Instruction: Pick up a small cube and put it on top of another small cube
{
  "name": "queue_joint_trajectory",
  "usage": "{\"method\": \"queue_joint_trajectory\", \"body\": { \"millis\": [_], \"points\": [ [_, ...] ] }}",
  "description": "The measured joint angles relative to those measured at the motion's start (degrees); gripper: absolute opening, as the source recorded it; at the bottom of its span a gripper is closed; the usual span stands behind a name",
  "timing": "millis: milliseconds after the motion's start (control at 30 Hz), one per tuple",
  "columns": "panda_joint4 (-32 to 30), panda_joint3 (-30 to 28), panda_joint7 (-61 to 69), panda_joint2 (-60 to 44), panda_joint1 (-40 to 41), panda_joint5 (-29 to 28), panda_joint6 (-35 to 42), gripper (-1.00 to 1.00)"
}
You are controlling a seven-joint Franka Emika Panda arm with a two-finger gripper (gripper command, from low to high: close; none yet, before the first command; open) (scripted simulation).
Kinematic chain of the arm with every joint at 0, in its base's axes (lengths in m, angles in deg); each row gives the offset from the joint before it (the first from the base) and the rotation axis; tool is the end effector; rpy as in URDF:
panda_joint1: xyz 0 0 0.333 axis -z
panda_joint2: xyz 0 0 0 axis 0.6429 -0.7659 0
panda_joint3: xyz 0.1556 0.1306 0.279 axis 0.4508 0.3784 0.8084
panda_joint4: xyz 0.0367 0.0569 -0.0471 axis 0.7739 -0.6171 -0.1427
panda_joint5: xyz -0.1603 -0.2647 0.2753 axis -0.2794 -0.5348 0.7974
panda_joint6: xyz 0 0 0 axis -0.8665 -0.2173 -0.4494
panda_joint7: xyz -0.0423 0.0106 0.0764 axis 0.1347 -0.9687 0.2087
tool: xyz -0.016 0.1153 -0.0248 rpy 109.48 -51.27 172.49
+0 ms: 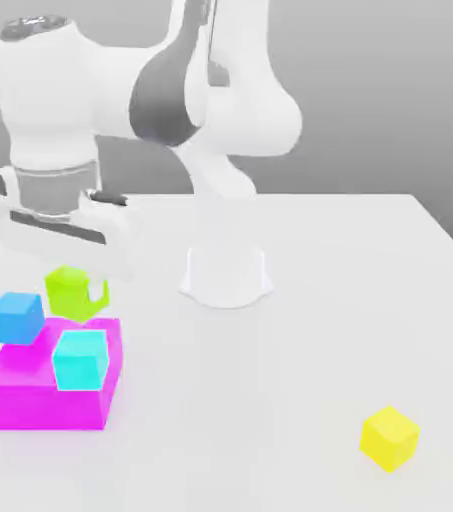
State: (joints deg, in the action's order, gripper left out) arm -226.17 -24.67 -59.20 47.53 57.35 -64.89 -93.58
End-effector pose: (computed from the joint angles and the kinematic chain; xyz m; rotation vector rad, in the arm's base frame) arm 0.3632 -0.1897 0.2922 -2.4927 1.9047 0.0016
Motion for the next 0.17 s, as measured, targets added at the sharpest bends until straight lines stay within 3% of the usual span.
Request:
{"method": "queue_joint_trajectory", "body": {
  "millis": [33, 67, 167],
  "points": [
    [-0.5, -0.15, 0.16, -1.83, -0.04, 0.26, -2.32, -1.0],
    [-0.82, -0.23, 0.26, -2.97, -0.07, 0.41, -3.77, 1.0],
    [-0.82, -0.23, 0.27, -2.97, -0.07, 0.41, -3.77, 1.0]
  ]
}}
